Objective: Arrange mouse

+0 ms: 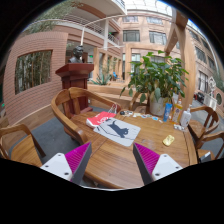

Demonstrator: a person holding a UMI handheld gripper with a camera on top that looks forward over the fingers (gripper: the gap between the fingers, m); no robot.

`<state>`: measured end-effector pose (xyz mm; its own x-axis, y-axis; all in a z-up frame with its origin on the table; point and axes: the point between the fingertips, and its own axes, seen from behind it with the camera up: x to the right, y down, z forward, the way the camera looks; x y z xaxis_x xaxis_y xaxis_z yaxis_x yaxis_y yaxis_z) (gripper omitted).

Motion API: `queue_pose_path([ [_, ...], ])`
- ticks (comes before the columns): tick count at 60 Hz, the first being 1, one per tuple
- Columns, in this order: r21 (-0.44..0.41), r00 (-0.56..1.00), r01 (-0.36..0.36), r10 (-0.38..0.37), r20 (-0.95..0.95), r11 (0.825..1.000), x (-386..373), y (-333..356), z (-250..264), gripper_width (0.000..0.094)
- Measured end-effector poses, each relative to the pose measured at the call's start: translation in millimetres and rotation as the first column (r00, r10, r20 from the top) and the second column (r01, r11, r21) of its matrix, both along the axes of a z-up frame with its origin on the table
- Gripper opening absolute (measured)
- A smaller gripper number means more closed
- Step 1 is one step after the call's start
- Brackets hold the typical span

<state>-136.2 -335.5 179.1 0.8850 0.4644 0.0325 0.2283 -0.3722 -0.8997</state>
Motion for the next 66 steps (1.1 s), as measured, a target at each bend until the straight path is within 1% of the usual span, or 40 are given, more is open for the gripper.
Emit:
queue_pose_path([
  [5, -0.051, 0.999, 0.032, -0.031, 0.020, 0.998, 14, -7, -18, 0.0856],
  [7, -0.067, 0.998, 0.048, -0.046, 0.030, 0.997, 27, 9, -42, 0.0855],
  [13, -0.119, 0.993, 0.103, -0.096, 0.066, 0.988, 64, 27, -86, 0.0855],
  [20, -0.160, 0.980, 0.187, -0.172, 0.102, 0.969, 112, 55, -127, 0.0857],
  [28, -0.168, 0.954, 0.292, -0.273, 0.127, 0.942, 165, 102, -156, 0.0855],
  [35, -0.162, 0.934, 0.352, -0.333, 0.133, 0.922, 199, 150, -169, 0.0857],
  [46, -0.164, 0.916, 0.400, -0.388, 0.100, 0.902, 221, 228, -180, 0.0856],
  [58, -0.201, 0.904, 0.428, -0.421, 0.077, 0.881, 226, 296, -193, 0.0857],
  [66, -0.203, 0.892, 0.451, -0.448, 0.063, 0.869, 227, 336, -194, 0.0850],
])
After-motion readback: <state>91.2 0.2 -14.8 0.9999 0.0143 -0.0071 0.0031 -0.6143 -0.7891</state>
